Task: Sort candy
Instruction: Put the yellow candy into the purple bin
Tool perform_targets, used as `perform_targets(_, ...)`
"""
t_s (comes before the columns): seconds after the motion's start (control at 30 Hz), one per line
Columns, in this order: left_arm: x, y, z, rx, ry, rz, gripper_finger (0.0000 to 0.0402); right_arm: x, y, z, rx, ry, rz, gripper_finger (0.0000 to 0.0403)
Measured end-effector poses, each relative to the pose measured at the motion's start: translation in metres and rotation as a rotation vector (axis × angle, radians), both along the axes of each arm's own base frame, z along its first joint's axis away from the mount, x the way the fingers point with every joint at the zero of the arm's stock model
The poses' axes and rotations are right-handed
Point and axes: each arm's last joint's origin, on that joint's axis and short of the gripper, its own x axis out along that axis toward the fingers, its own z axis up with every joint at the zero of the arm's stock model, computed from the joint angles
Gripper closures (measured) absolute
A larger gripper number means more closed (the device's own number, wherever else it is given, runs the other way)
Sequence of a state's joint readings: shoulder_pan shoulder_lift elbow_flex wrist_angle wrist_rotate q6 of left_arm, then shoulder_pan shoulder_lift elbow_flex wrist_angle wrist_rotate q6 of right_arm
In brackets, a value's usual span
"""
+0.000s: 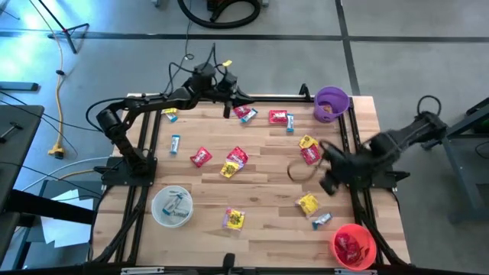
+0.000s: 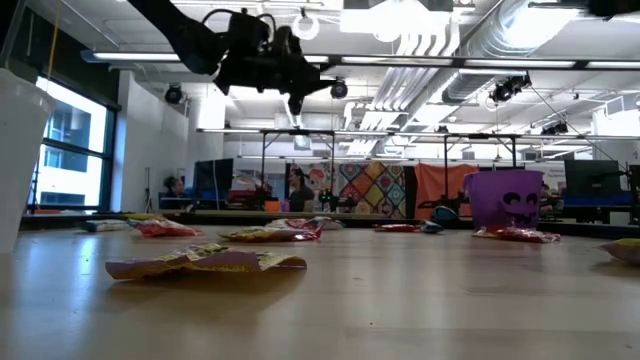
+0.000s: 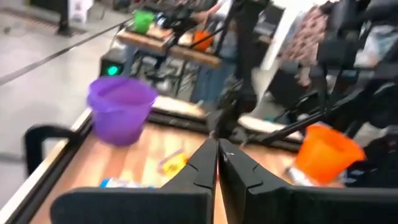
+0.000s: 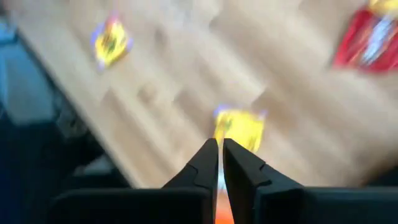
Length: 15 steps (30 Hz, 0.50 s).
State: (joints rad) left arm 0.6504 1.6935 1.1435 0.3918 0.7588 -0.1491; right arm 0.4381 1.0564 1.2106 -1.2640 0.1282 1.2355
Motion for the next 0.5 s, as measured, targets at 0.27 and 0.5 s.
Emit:
perform_targets(0.27,-0.011,0.002,-0.007,0.033,0.151,0.106,0.0401,0.018,-0.077,-0.046,-0.054,0.026,-0.153,0.0391)
perform_targets(0.5,-0.019,-0.005,-0.013,0.048,0.298,0.151,0.0401,0.026,-0.141,-0.097,-0.029,0.074,-0.254,0.0317)
